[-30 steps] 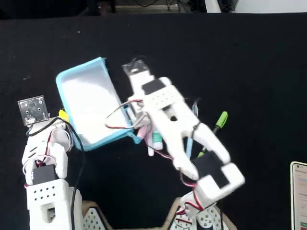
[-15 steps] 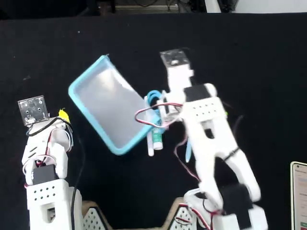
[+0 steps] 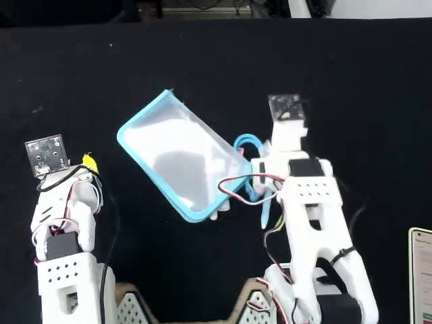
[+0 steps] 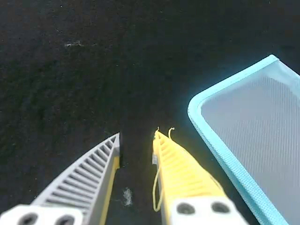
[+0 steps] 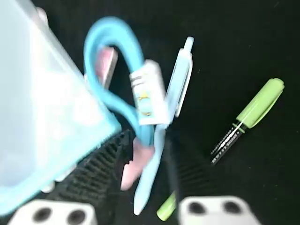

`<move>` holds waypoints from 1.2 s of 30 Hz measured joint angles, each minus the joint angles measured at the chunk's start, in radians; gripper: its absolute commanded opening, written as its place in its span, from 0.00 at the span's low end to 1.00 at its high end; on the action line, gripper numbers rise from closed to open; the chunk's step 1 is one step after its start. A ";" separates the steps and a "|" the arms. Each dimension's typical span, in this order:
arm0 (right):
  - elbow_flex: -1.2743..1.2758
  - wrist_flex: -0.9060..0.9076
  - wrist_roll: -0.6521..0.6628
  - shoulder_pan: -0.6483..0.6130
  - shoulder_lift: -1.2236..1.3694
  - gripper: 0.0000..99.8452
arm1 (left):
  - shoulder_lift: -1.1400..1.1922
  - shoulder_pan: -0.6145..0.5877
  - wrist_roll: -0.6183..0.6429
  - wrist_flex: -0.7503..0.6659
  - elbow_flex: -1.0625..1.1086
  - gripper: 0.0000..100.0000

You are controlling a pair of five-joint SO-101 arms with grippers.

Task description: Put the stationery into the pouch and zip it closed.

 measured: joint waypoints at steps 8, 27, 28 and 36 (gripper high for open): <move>-0.037 -0.043 0.052 0.000 -0.002 0.22 | 0.000 0.000 0.000 0.000 0.000 0.12; -0.046 -0.081 0.617 0.094 0.137 0.22 | 0.000 0.000 0.000 0.000 0.000 0.12; -0.046 -0.044 0.675 0.087 0.124 0.22 | 0.000 0.000 0.000 0.000 0.000 0.12; 0.066 0.055 0.965 -0.006 -0.011 0.22 | 0.000 0.000 0.000 0.000 0.000 0.12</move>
